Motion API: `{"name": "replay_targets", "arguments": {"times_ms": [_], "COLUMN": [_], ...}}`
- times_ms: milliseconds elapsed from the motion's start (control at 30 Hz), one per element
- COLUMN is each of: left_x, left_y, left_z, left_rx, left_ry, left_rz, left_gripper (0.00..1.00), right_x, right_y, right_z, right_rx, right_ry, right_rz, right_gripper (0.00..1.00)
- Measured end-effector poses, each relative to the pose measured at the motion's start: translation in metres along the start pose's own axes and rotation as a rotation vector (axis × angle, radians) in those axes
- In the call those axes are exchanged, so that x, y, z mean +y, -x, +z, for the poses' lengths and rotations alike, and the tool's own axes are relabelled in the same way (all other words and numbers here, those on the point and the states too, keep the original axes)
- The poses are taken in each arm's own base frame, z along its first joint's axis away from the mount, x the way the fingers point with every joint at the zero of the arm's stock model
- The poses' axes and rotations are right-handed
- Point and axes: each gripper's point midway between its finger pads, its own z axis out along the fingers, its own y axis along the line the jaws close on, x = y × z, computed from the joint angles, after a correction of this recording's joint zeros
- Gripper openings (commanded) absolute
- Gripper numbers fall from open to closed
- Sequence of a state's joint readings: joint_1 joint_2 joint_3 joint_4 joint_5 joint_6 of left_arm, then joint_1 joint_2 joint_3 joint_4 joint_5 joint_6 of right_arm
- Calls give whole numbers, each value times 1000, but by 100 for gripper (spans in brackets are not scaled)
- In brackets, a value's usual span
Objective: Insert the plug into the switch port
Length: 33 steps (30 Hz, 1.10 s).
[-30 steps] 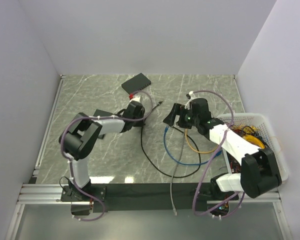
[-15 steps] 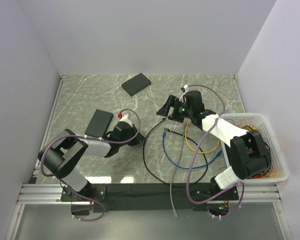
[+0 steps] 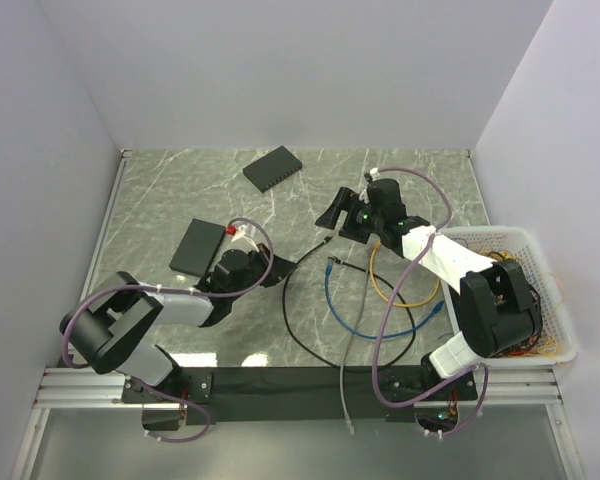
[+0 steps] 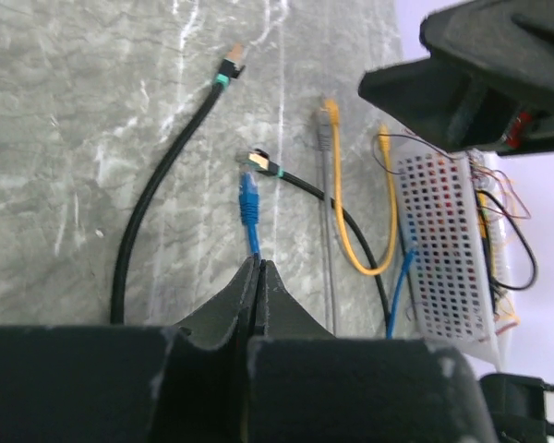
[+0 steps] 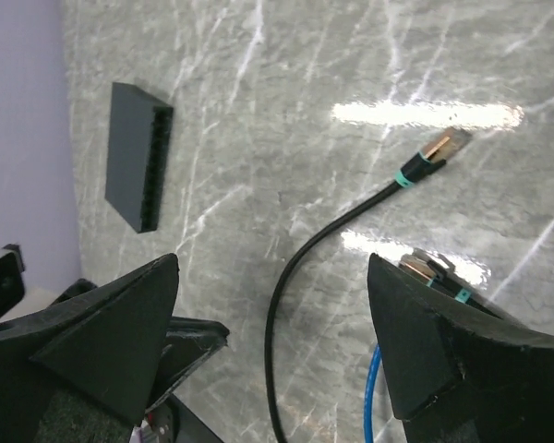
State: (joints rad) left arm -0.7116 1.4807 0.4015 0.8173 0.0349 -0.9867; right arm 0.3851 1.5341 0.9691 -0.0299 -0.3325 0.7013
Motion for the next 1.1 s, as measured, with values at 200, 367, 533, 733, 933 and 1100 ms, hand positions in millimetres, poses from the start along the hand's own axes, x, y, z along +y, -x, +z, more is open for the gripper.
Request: {"name": "replay_targets", "arguments": {"times_ms": [200,367,533,733,933,1100], "left_x": [0,-14,0,33,51,55], "left_y": [12,31,30,20,14,1], "left_z": [23,62,89,109,106,107], "left_rx": [1,5,59,142,188,225], "left_ry": [72,98,162,277,336,340], "left_rz": [86,220,343,452,513,553], "left_gripper": [32,41,41,41,41,41], "right_x": [-19,-39,-44,-43,-42,-44], "right_y": [-2,-2,9,23,26,27], "right_z": [0,-6,-21,-39,-43,-44], "right_rx": [-8,-22,-75,-129,-139,-139], "right_ry": [-93,-192,-250,-272,-270,-271], "right_rz": [-6,-51,-111,-143,-149,-144], "right_gripper": [89,91,94,95,96,96]}}
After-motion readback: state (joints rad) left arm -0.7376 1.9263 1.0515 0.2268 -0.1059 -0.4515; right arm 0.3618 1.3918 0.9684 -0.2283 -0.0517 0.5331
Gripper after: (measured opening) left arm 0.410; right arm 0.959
